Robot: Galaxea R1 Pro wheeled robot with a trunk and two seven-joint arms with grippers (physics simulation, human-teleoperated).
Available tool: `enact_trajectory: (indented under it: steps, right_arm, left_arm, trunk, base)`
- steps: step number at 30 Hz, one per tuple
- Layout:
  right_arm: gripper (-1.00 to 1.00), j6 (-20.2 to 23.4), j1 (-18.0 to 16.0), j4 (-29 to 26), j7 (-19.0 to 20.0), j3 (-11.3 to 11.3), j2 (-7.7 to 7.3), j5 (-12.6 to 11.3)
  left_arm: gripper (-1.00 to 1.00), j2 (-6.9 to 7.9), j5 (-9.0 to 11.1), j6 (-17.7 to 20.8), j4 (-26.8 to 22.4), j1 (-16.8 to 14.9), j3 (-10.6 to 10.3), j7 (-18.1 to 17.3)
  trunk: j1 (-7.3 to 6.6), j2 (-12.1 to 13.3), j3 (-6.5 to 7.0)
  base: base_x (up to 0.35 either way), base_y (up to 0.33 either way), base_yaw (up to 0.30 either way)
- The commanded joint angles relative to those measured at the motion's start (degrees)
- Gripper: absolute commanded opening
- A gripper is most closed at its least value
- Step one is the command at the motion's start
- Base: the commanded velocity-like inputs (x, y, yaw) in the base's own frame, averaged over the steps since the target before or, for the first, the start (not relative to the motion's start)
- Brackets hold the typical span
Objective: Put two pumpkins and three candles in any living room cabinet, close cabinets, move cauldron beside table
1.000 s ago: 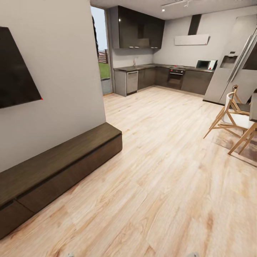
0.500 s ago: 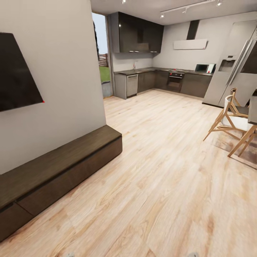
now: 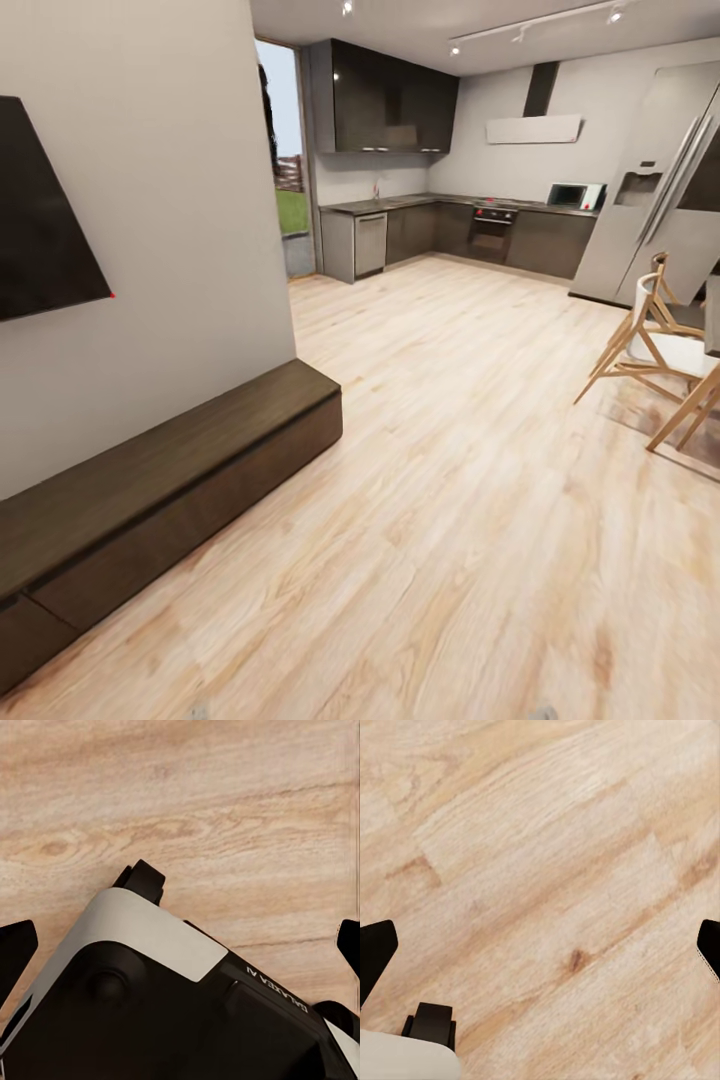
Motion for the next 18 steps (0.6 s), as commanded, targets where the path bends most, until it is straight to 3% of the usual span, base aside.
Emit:
enact_trajectory:
  steps: [1, 18]
  right_arm:
    - [1.0, 0.0, 0.0, 0.0, 0.0, 0.0, 0.0, 0.0]
    - [1.0, -0.17, 0.36, 0.0, 0.05, 0.0, -0.02, 0.09]
  left_arm:
    - [1.0, -0.01, 0.0, 0.0, 0.0, 0.0, 0.0, 0.0]
    - [1.0, -0.07, -0.01, 0.0, 0.0, 0.0, -0.01, 0.0]
  trunk:
    - [0.0, 0.0, 0.0]
    - [0.0, 0.0, 0.82]
  base:
    - [0.326, 0.0, 0.0]
    - [0.329, -0.014, 0.0]
